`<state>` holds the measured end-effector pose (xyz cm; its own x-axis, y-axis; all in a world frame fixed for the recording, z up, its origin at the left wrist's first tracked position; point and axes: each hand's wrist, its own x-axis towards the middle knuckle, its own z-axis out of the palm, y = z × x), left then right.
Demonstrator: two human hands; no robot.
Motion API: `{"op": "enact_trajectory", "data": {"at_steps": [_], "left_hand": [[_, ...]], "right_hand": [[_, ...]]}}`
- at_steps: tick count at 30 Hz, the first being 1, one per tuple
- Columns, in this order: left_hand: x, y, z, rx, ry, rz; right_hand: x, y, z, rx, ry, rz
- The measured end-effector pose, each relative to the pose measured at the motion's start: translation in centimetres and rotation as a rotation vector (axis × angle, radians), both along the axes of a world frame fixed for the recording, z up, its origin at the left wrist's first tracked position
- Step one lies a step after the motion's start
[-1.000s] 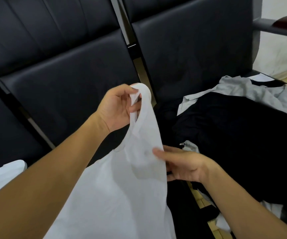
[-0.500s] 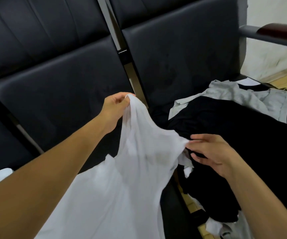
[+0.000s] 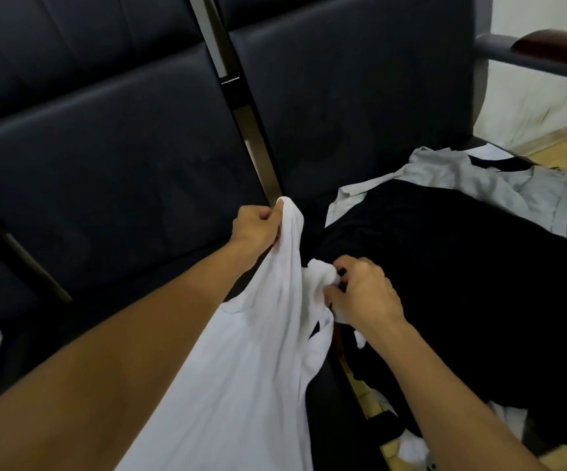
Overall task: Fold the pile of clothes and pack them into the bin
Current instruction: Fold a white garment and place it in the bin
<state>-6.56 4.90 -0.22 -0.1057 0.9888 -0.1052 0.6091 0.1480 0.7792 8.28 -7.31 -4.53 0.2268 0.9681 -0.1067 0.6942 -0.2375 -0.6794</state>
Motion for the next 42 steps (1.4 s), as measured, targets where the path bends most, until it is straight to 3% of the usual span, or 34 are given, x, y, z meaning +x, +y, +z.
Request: {"op": "enact_trajectory", "data": {"at_steps": [4, 11, 17, 21, 24, 27, 32, 35, 39, 42], "left_hand": [[-1.3, -0.2, 0.6, -0.048, -0.118, 0.044], [1.1, 1.1, 2.7, -0.199, -0.468, 0.039], [6.2, 2.5, 1.1, -0.288, -0.347, 0.005], [6.7, 2.2, -0.7, -0.317, -0.095, -0.280], [6.3, 2.4, -2.5, -0.238, 0.156, -0.438], [6.7, 2.2, -3.3, 0.009, 0.363, -0.359], [8.1, 1.1, -3.7, -0.180, 0.349, -0.380], [8.4, 1.6, -4.2, -0.040, 0.227, -0.301], [8.2, 2.3, -3.5, 0.076, 0.221, -0.285], [7.7, 3.7, -2.2, 0.166, 0.249, -0.288]], "right_hand": [[0.8, 0.5, 0.8, 0.074, 0.228, -0.059], [6.7, -1.4, 3.3, 0.223, 0.325, -0.404], [9.2, -3.4, 3.5, 0.163, 0.512, -0.465], [10.5, -3.9, 3.0, 0.003, 0.489, -0.372], [11.0, -3.8, 2.5, -0.090, 0.359, -0.320], [11.1, -3.4, 2.4, -0.068, 0.292, -0.359], [10.9, -3.0, 2.4, -0.097, 0.352, -0.377], [10.9, -3.0, 2.5, -0.112, 0.484, -0.397], [11.4, -3.4, 3.3, -0.119, 0.668, -0.412], [11.8, -3.7, 3.6, -0.138, 0.624, -0.437]]}}
